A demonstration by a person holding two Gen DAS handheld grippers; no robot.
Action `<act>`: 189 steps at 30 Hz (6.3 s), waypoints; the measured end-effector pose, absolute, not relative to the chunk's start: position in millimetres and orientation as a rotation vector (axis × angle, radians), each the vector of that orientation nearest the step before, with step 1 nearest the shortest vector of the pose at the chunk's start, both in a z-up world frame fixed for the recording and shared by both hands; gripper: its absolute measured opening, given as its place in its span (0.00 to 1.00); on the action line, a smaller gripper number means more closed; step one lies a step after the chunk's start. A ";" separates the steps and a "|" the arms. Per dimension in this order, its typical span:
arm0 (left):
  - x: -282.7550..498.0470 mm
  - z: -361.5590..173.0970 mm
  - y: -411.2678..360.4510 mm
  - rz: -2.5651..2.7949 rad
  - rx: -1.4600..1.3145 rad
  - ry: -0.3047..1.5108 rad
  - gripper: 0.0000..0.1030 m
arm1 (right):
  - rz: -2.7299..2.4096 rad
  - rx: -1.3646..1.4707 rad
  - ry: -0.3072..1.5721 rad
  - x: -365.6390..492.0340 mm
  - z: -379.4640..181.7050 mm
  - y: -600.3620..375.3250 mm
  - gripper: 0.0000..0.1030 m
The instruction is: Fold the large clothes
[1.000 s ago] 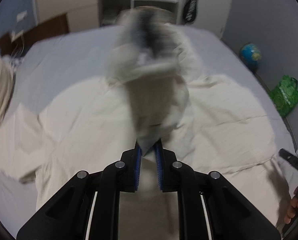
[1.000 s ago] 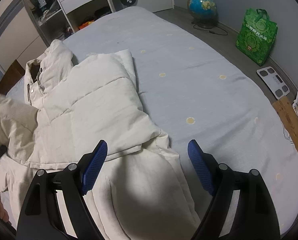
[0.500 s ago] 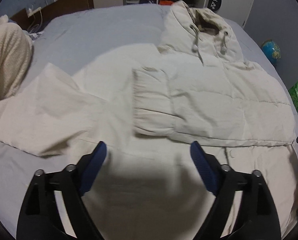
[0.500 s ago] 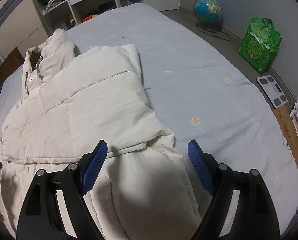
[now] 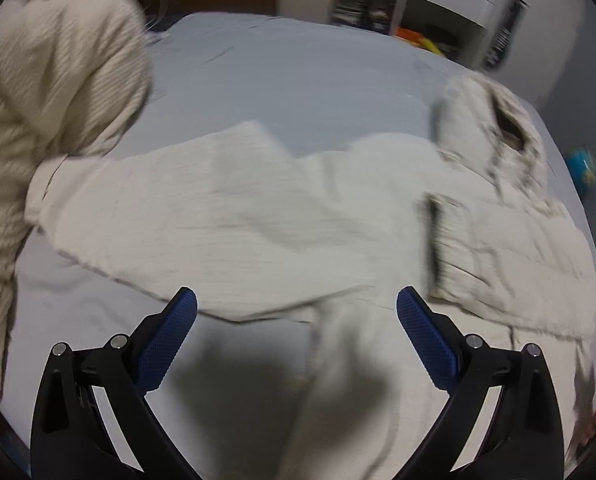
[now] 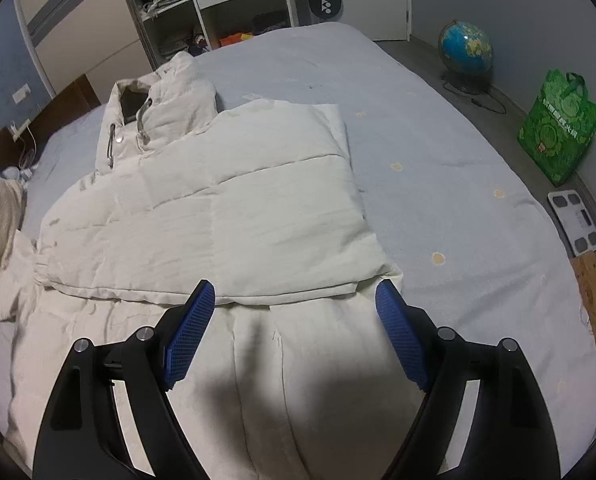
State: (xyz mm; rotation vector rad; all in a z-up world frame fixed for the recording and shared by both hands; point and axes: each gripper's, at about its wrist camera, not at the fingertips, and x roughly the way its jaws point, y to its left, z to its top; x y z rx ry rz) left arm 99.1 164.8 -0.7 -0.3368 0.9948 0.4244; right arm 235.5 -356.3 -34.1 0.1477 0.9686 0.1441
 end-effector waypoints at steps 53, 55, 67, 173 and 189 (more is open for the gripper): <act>20.5 18.0 330.3 0.585 -0.965 0.491 0.04 | 0.100 0.167 0.985 240.4 -42.7 -360.2 0.76; 31.2 35.9 312.6 0.544 -0.913 0.473 0.04 | 0.100 0.174 0.985 240.1 -42.4 -361.3 0.76; 114.2 102.7 161.4 0.184 -0.656 0.454 0.03 | 0.103 0.205 0.984 240.0 -42.3 -364.8 0.76; 149.4 61.6 182.7 0.323 -0.506 0.832 0.93 | 0.353 0.359 0.943 309.5 -2.7 -260.1 0.17; 180.0 33.8 130.8 0.227 -0.414 0.933 0.93 | 0.270 0.773 1.042 291.4 -67.3 -347.0 0.45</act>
